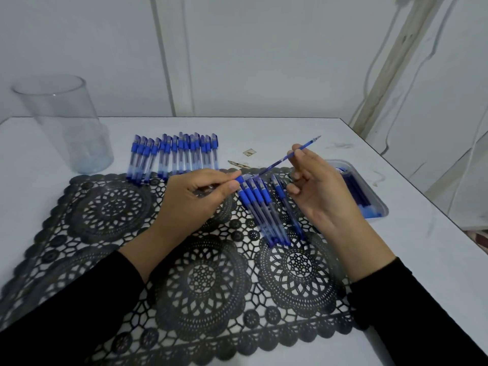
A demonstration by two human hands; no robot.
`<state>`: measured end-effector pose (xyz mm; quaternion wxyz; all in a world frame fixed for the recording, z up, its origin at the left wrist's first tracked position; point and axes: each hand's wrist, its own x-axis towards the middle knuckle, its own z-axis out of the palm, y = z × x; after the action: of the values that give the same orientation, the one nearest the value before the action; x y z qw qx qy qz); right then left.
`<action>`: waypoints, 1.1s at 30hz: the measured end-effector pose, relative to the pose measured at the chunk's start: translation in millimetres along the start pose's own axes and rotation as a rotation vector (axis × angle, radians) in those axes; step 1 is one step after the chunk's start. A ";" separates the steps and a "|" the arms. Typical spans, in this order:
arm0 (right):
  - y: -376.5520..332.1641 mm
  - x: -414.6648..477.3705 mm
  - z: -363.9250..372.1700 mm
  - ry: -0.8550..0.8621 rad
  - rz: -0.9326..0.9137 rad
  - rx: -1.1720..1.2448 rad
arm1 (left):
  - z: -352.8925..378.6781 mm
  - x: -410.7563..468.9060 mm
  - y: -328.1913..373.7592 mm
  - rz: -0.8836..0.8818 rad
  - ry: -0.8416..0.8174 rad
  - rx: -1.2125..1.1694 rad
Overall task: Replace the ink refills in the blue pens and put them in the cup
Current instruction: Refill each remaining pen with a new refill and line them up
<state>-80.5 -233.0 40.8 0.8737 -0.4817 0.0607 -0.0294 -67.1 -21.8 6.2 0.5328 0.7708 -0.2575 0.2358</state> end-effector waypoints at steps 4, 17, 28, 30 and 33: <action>1.3 -2.0 5.2 0.014 0.009 0.021 | -0.2 -0.3 0.0 -0.008 -0.012 -0.010; 4.1 -2.0 5.2 0.044 -0.007 0.018 | -0.3 -1.3 -1.7 0.015 -0.028 -0.055; 12.7 -15.9 17.9 -0.077 -0.217 -0.308 | 1.7 0.5 -6.4 0.077 0.059 0.089; 18.4 -18.0 21.6 -0.132 -0.193 -0.381 | 1.9 0.8 -6.4 0.084 0.061 0.094; 21.1 -17.1 22.9 -0.130 -0.205 -0.488 | 0.7 0.9 -6.8 0.081 0.060 0.107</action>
<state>-94.6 -200.6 36.4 0.7262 -0.6827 -0.0393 -0.0714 -62.0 -20.6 1.8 0.4881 0.7798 -0.2595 0.2937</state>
